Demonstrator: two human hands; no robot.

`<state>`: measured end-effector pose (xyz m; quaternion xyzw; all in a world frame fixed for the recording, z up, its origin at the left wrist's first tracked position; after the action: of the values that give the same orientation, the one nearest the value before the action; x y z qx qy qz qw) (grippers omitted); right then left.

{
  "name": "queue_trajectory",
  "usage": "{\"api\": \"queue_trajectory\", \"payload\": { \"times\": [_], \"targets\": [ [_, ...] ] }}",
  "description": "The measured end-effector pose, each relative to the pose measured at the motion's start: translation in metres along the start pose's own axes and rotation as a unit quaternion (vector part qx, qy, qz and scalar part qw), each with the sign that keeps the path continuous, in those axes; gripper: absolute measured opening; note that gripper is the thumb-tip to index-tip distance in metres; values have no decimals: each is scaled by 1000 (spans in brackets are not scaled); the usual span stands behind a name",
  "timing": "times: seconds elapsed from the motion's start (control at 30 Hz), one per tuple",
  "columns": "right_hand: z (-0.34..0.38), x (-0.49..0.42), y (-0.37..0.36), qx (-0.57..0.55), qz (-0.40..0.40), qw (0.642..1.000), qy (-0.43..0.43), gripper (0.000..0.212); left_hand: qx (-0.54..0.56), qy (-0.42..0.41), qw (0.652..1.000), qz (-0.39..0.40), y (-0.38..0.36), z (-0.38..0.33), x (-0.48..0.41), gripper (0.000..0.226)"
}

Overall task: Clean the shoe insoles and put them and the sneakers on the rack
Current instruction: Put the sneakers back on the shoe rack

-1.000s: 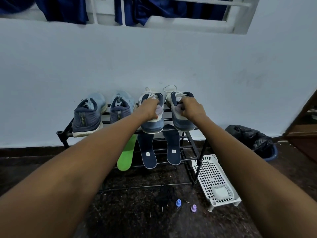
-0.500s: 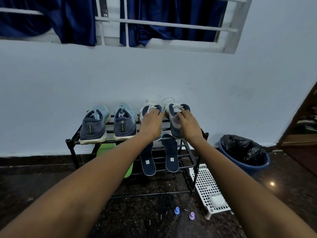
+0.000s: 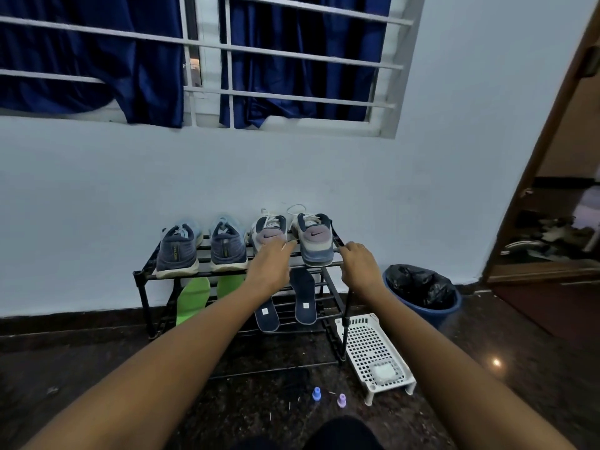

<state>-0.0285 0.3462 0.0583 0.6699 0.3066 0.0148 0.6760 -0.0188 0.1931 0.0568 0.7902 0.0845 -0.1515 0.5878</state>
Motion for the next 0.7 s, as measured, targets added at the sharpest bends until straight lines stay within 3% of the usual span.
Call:
{"api": "queue_trajectory", "payload": {
  "times": [0.3,0.7],
  "targets": [
    [-10,53,-10,3,22,999,-29,35,14,7,999,43,-13,-16,43,57],
    [-16,98,-160,-75,110,990,-41,33,32,23,985,168,-159,13,63,56]
  ]
}}
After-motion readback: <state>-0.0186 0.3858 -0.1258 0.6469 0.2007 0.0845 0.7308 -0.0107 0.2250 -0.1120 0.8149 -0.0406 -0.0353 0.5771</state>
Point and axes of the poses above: each hand's wrist, its own x-axis away from the middle knuckle, its own y-axis out of the back of the hand, z = x × y, the point moved 8 cm from there along -x, towards the middle knuckle, and after that the axes turned 12 degrees about y, right-handed, at the moved point
